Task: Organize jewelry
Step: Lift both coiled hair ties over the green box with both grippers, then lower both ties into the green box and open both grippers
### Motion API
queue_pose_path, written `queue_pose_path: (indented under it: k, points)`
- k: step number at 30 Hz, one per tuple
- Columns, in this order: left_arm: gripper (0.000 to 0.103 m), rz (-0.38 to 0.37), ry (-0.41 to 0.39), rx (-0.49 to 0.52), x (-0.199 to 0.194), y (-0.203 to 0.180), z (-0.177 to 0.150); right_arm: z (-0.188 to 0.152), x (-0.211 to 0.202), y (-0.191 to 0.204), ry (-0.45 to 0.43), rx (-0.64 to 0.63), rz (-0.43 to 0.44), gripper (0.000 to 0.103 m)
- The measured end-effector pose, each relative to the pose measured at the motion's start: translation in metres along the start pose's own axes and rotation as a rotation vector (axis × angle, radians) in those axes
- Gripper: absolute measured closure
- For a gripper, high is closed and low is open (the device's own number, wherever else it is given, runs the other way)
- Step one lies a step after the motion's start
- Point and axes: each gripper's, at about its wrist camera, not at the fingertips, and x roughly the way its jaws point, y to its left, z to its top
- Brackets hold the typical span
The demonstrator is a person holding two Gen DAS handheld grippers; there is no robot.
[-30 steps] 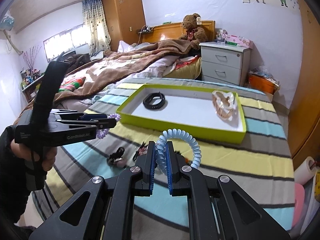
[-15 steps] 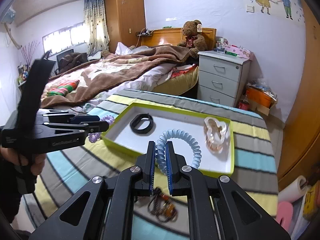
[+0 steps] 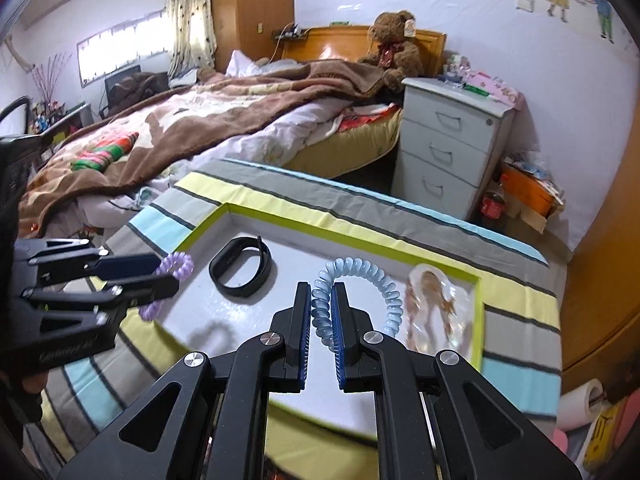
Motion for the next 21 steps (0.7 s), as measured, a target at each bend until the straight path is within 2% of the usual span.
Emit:
queue_pose_path:
  k: [12,21]
  points:
    - [0.074,0.023,0.047,-0.022,0.021,0.008,-0.003,0.013,0.061,-0.004,0.131,-0.031,0.021,0.093]
    - [0.073,0.029,0.082,-0.028,0.034,0.01,-0.006,0.011,0.075,-0.004,0.17,-0.034,0.027,0.093]
